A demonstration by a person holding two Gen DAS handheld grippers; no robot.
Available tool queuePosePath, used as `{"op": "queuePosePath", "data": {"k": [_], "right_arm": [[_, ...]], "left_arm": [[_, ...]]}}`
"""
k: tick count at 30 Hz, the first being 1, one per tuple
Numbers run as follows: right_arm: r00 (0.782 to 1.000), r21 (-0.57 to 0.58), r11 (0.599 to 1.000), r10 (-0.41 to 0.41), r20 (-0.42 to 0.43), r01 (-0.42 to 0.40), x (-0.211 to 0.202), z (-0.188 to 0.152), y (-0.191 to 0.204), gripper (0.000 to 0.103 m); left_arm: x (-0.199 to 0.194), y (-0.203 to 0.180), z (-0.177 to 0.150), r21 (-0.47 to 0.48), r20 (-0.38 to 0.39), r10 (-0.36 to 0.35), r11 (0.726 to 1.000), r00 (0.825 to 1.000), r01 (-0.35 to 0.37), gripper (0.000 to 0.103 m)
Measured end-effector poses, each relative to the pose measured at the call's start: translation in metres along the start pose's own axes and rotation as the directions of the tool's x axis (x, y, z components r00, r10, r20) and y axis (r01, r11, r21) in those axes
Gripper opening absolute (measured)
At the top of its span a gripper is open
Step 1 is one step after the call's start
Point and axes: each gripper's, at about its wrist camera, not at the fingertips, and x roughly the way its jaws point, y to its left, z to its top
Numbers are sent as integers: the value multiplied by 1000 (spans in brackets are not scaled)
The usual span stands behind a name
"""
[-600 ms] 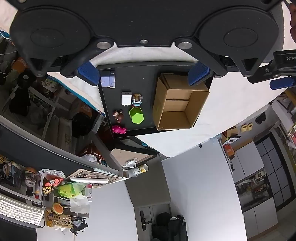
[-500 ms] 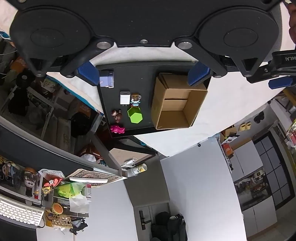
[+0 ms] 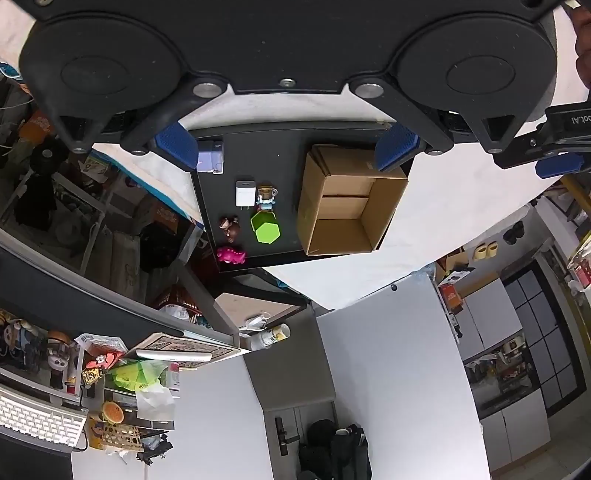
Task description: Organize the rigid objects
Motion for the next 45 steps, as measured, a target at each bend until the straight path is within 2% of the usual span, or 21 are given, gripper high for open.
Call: {"op": "queuePosePath", "data": {"k": [45], "right_arm": [[1000,15,1000,-3,3,3,-1,1,-3,103]], "left_arm": [[-5,-2,0,3,4,3,1000,1000,-3,98]]}}
